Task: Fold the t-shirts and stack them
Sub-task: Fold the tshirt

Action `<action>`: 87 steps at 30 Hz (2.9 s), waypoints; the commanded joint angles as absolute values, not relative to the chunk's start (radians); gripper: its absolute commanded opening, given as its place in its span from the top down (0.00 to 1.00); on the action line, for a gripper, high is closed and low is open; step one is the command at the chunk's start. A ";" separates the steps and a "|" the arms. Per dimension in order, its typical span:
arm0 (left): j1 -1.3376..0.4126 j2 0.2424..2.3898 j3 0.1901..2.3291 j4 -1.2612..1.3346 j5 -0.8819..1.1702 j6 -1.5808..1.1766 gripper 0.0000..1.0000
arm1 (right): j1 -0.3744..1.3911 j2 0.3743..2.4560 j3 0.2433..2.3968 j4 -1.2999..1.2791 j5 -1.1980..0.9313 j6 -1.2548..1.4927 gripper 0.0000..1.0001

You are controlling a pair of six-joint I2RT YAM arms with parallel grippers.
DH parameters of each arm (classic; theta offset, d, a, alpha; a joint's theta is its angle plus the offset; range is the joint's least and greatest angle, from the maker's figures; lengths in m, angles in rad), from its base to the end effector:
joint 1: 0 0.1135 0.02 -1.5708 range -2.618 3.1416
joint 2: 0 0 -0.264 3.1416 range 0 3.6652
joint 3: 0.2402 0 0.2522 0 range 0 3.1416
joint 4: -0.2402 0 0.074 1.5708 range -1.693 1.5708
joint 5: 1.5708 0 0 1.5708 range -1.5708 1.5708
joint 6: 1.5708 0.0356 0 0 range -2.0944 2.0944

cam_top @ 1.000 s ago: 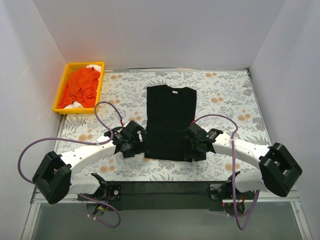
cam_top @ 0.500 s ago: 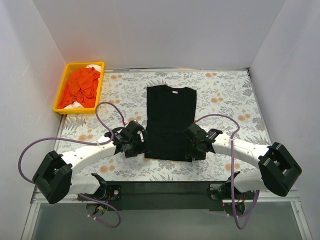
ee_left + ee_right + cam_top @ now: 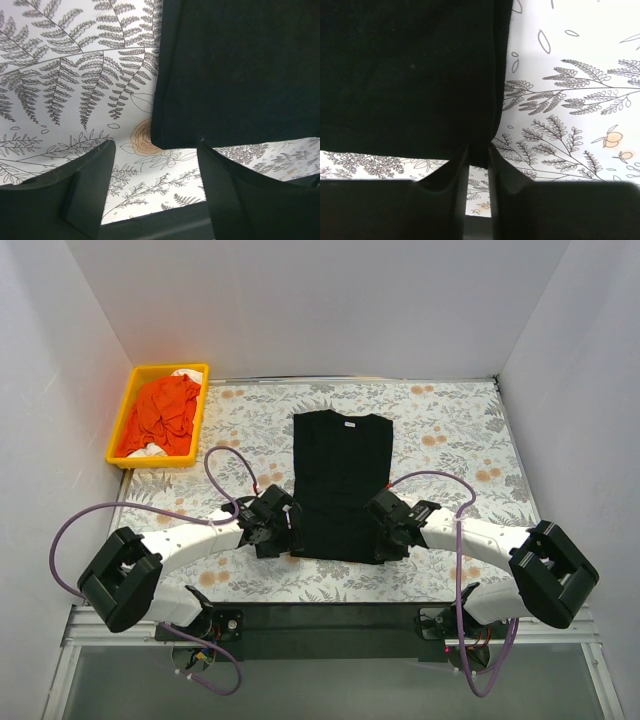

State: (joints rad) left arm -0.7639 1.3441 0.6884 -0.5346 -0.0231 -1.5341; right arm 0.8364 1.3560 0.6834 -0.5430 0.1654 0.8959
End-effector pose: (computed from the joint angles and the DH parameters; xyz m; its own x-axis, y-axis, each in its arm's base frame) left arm 0.1682 -0.1600 0.1672 -0.7095 -0.7038 -0.0351 -0.6449 0.6686 -0.3703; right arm 0.1589 0.1673 0.1634 -0.9342 0.1145 -0.3378 0.0571 0.9829 0.1751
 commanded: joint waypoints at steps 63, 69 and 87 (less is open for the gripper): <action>-0.560 1.486 1.291 -1.042 0.130 -1.227 1.00 | 0.641 1.488 1.492 -1.160 0.083 0.418 0.99; -0.500 1.595 1.361 -0.973 0.137 -1.200 1.00 | 0.569 1.626 1.659 -1.152 0.078 0.345 0.99; -0.396 1.853 1.514 -0.741 0.014 -1.232 1.00 | 0.430 2.003 1.977 -1.020 0.057 0.199 0.99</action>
